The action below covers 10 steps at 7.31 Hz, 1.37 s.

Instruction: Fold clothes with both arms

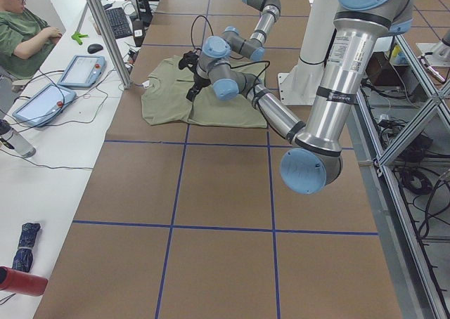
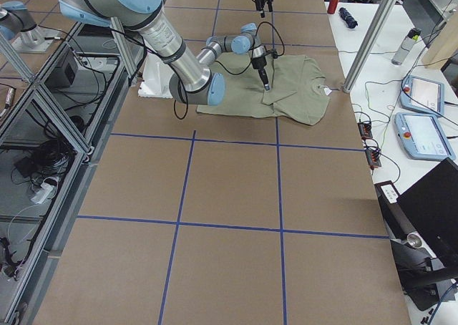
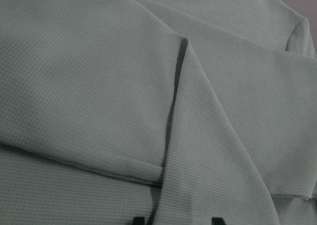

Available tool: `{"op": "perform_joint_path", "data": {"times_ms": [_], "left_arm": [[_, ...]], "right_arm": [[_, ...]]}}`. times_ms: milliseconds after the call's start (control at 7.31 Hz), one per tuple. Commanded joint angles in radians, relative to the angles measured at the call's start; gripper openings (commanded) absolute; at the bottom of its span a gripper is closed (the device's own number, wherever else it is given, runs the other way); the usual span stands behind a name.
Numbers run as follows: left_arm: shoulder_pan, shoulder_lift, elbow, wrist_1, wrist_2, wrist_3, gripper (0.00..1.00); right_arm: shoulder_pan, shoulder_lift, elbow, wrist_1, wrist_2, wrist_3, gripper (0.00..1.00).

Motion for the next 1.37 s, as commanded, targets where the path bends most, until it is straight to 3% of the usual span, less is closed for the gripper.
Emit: {"op": "perform_joint_path", "data": {"times_ms": [0,410,547,684,1231], "left_arm": [[0.000,0.000,0.000,0.000,0.000,0.000,1.00],[0.000,0.002,0.000,0.000,0.000,0.000,1.00],[0.000,0.002,0.000,0.000,0.000,0.000,1.00],[0.001,0.002,0.000,0.000,0.000,0.002,1.00],[0.002,0.002,0.000,0.000,0.000,0.002,1.00]], "right_arm": [[-0.003,-0.002,-0.002,-0.001,-0.002,-0.002,0.50],[-0.006,-0.006,-0.008,0.000,-0.002,-0.001,0.50],[-0.006,-0.005,-0.008,0.000,-0.002,-0.001,0.42],[-0.006,-0.005,-0.008,0.000,-0.002,-0.001,0.00],[0.035,0.001,0.020,-0.004,0.011,-0.013,0.00]]}}
